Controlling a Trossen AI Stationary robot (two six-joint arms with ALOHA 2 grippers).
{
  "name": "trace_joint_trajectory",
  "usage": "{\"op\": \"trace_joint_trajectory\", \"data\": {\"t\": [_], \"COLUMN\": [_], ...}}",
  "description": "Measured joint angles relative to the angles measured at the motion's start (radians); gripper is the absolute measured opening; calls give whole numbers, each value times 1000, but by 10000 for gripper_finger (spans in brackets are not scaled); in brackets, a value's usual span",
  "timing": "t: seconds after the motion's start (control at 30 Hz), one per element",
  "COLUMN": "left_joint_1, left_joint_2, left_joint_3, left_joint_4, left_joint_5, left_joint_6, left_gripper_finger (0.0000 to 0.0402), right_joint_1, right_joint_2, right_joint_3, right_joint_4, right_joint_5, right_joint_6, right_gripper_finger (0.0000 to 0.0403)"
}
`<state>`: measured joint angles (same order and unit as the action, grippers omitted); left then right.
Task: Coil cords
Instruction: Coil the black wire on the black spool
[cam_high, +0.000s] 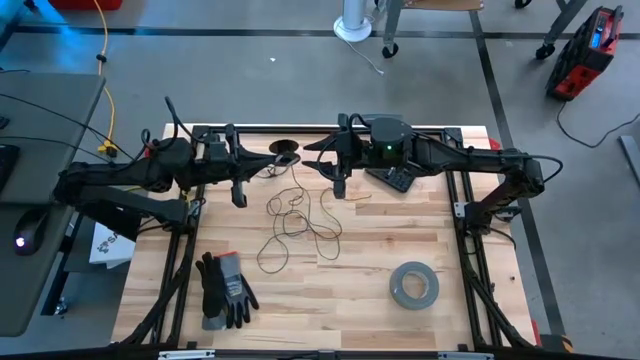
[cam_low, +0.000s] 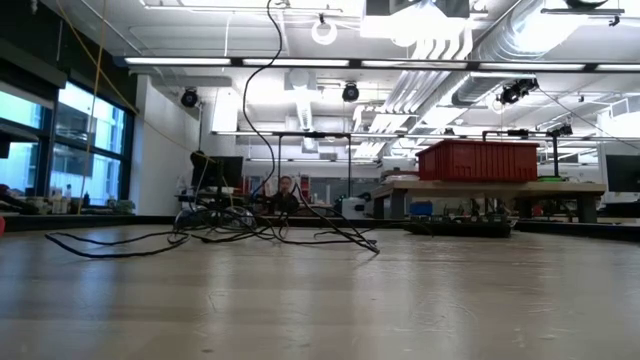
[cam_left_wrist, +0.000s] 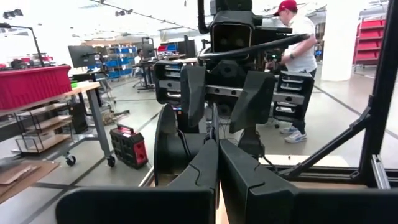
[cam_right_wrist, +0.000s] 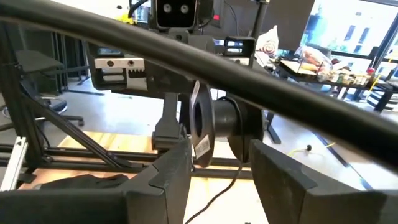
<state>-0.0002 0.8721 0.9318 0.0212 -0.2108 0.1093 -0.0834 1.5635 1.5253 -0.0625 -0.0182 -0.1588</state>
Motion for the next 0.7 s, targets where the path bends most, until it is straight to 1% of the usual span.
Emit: {"op": "trace_joint_trajectory", "data": {"t": [0.23,0.3,0.43,0.7], "left_joint_1": [0,0,0,0], "left_joint_2": [18,19,18,18], "left_joint_3": [0,0,0,0], "left_joint_4": [1,2,4,7], "left_joint_5": [29,47,53,53], "left_joint_6": [31,24,1,-3], "left_gripper_finger": [0,0,0,0], "right_joint_1": [1,1,5,19], "right_joint_2": [0,0,0,0], "right_joint_3": [0,0,0,0], "right_joint_4": [16,15,14,15], "right_joint_5": [-42,-47,-66,-69], "right_joint_6": [13,39,49,48], "right_gripper_finger": [155,155,155,118]}}
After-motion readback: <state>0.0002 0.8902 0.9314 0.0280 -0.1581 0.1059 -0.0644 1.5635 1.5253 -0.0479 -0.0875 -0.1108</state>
